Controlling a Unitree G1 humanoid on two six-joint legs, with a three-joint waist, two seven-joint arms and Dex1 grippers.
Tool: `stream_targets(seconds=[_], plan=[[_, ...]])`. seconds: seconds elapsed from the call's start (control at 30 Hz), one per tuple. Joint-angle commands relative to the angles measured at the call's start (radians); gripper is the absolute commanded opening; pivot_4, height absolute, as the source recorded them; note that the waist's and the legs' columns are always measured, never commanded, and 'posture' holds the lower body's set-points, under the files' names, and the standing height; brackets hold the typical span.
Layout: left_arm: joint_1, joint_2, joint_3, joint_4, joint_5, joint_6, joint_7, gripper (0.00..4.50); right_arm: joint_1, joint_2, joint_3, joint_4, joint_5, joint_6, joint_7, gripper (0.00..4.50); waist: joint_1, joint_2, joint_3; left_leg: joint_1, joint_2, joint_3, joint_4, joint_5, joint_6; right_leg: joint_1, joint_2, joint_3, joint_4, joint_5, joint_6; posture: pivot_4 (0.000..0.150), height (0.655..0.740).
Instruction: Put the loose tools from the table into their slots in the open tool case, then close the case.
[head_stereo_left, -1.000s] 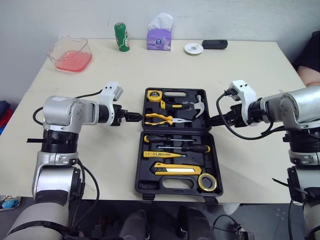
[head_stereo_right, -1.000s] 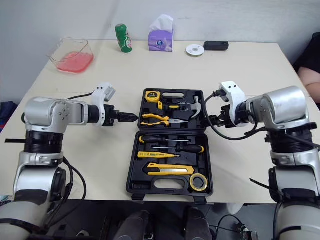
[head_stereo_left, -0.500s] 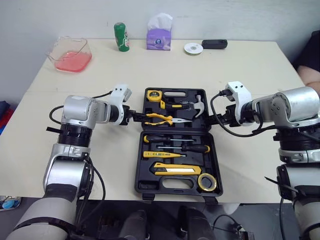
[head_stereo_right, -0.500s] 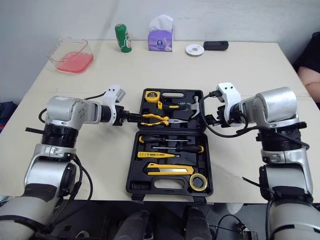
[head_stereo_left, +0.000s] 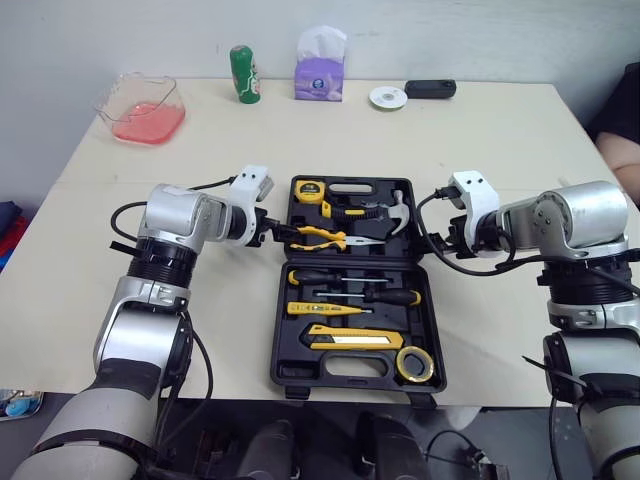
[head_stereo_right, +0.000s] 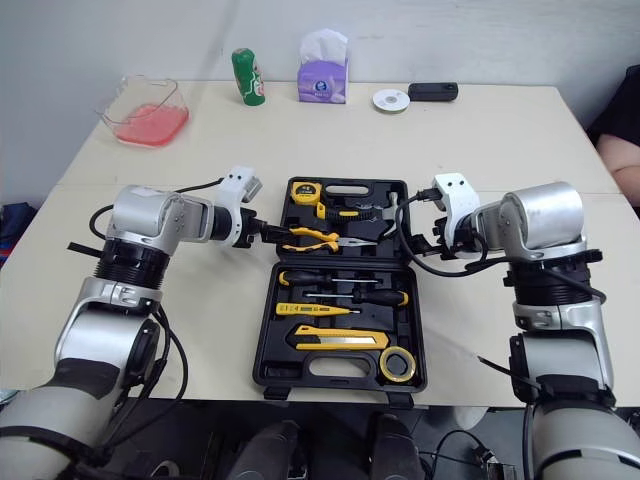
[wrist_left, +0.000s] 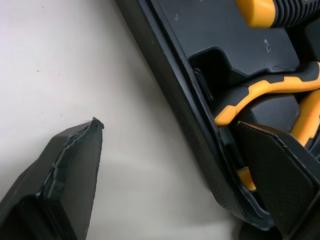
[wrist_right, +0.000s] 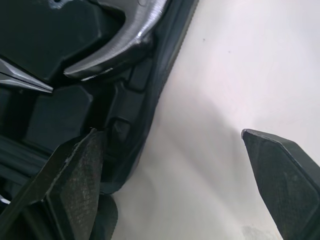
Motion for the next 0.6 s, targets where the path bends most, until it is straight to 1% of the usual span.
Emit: stream_targets(seconds=[0.03, 0.13, 0.2, 0.23, 0.37, 0.4, 0.43, 0.47, 0.5, 0.6], plan=[[-0.007, -0.009, -0.015, 0.006, 0.015, -0.002, -0.009, 4.5, -0.001, 0.009, -0.025, 0.014, -0.013, -0.015, -0.022, 4.45, 0.0, 0.0, 0.0, 0.0, 0.0, 0.0, 0.0, 0.0, 0.0, 0.0, 0.0, 0.0, 0.0, 0.0, 0.0, 0.15, 0.74], [-0.005, -0.012, -0.016, 0.006, 0.019, -0.005, -0.009, 4.5, -0.002, 0.021, -0.03, 0.043, -0.019, -0.03, -0.038, 4.45, 0.0, 0.0, 0.0, 0.0, 0.0, 0.0, 0.0, 0.0, 0.0, 0.0, 0.0, 0.0, 0.0, 0.0, 0.0, 0.15, 0.74], [-0.005, -0.015, -0.017, 0.011, 0.024, -0.011, -0.008, 3.96, -0.004, 0.03, -0.031, 0.06, -0.019, -0.038, -0.044, 3.94, 0.0, 0.0, 0.0, 0.0, 0.0, 0.0, 0.0, 0.0, 0.0, 0.0, 0.0, 0.0, 0.001, 0.0, 0.0, 0.15, 0.74], [-0.004, -0.016, -0.017, 0.012, 0.026, -0.013, -0.008, 3.58, -0.004, 0.034, -0.032, 0.068, -0.021, -0.044, -0.047, 3.57, 0.0, 0.0, 0.0, 0.0, 0.0, 0.0, 0.0, 0.0, 0.0, 0.0, 0.0, 0.0, 0.001, 0.0, 0.0, 0.15, 0.74], [-0.004, -0.021, -0.022, 0.017, 0.035, -0.024, -0.012, 1.77, -0.006, 0.05, -0.043, 0.086, -0.027, -0.061, -0.06, 1.62, -0.001, -0.001, -0.001, 0.0, 0.0, 0.0, 0.0, 0.0, 0.0, 0.0, 0.0, 0.0, 0.001, 0.0, 0.0, 0.15, 0.74], [-0.005, -0.022, -0.023, 0.019, 0.036, -0.028, -0.014, 1.24, -0.009, 0.056, -0.052, 0.088, -0.028, -0.061, -0.064, 1.06, -0.001, -0.001, -0.001, 0.001, 0.0, 0.0, 0.0, 0.0, 0.0, 0.0, 0.0, 0.0, 0.001, 0.0, 0.0, 0.15, 0.74], [-0.005, -0.023, -0.023, 0.02, 0.036, -0.03, -0.015, 0.84, -0.011, 0.06, -0.059, 0.088, -0.029, -0.062, -0.067, 0.52, 0.0, -0.001, -0.001, 0.001, 0.0, 0.0, 0.0, 0.0, 0.0, 0.001, 0.0, 0.001, 0.002, 0.0, 0.0, 0.15, 0.74], [-0.007, -0.028, -0.018, 0.025, 0.036, -0.033, -0.01, 0.62, -0.013, 0.066, -0.07, 0.088, -0.03, -0.062, -0.074, 0.03, -0.001, -0.001, -0.001, 0.002, 0.0, 0.0, 0.0, 0.001, 0.0, 0.001, 0.0, 0.001, 0.002, 0.0, 0.0, 0.15, 0.74], [-0.008, -0.031, -0.016, 0.027, 0.038, -0.039, -0.006, 0.55, -0.013, 0.068, -0.075, 0.086, -0.028, -0.061, -0.076, 0.0, -0.001, -0.001, -0.001, 0.003, 0.0, 0.0, 0.0, 0.001, 0.0, 0.002, 0.0, 0.001, 0.002, 0.0, 0.0, 0.15, 0.74], [-0.018, -0.051, 0.02, 0.036, 0.029, -0.075, 0.017, 0.54, -0.009, 0.103, -0.141, 0.056, -0.029, -0.085, -0.117, 0.0, -0.001, -0.001, -0.001, 0.003, 0.0, 0.0, 0.0, 0.001, 0.0, 0.002, 0.0, 0.001, 0.003, 0.0, 0.0, 0.15, 0.74]])
